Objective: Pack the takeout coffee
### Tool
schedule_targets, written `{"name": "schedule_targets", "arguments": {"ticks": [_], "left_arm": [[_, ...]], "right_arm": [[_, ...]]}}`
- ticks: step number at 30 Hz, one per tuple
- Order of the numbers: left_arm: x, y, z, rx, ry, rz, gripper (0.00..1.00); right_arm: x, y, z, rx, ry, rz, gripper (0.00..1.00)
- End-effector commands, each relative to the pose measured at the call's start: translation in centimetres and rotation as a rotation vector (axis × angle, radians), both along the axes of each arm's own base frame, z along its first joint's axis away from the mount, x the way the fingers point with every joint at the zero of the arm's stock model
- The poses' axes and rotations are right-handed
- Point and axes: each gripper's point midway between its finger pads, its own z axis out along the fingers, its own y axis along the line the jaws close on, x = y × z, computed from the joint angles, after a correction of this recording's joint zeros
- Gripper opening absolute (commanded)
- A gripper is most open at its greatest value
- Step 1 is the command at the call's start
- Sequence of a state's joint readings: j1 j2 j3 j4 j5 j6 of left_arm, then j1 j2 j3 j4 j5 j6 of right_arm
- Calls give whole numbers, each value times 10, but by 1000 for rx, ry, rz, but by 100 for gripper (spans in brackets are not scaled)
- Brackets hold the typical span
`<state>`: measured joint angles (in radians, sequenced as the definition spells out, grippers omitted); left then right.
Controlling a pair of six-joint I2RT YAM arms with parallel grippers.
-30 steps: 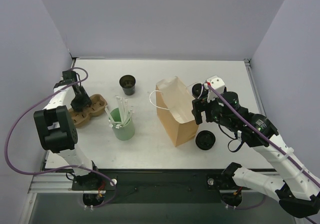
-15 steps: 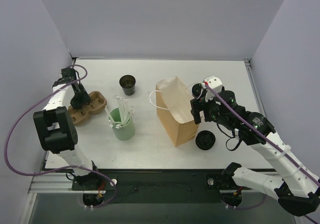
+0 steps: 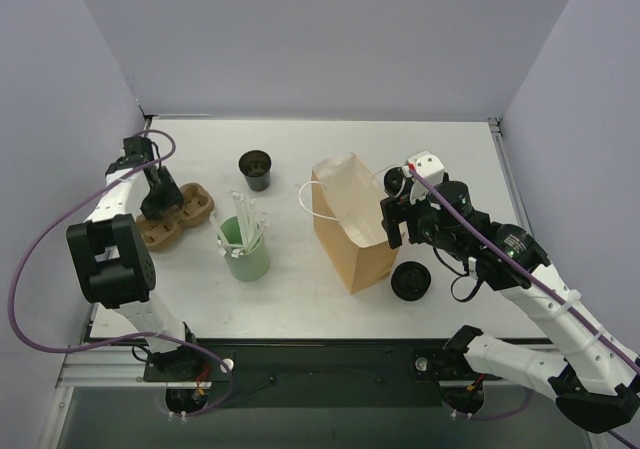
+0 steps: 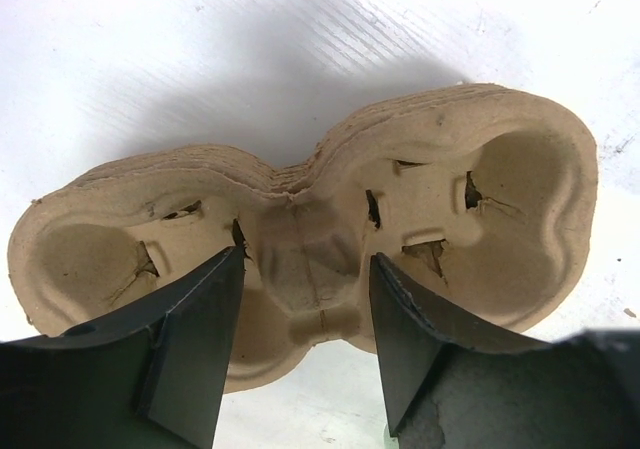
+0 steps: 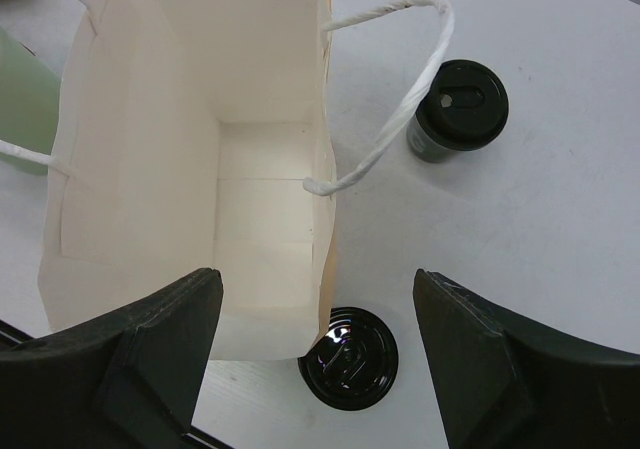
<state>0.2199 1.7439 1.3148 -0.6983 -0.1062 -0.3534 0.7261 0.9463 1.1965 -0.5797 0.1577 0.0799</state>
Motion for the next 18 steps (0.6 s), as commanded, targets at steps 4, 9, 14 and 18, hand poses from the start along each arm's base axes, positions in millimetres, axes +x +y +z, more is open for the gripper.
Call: {"name": "schedule_targets", "arguments": {"ticks": [4,9,14,18], "left_arm": [[15,-5,17,14,-49,-30,64],[16,-7,16,29,-46,-15,63],[15,-4,12,39,-25,-8,61],[12,-4,7,38,-5,-6,61]], "right_arm": [[6,-6,5,-9,-27,-33,79],[6,-7,4,-13,-26,-35,79],[6,-8,7,-12,-34,-39,79],[7,-8,6,-16,-34,-45,79]]}}
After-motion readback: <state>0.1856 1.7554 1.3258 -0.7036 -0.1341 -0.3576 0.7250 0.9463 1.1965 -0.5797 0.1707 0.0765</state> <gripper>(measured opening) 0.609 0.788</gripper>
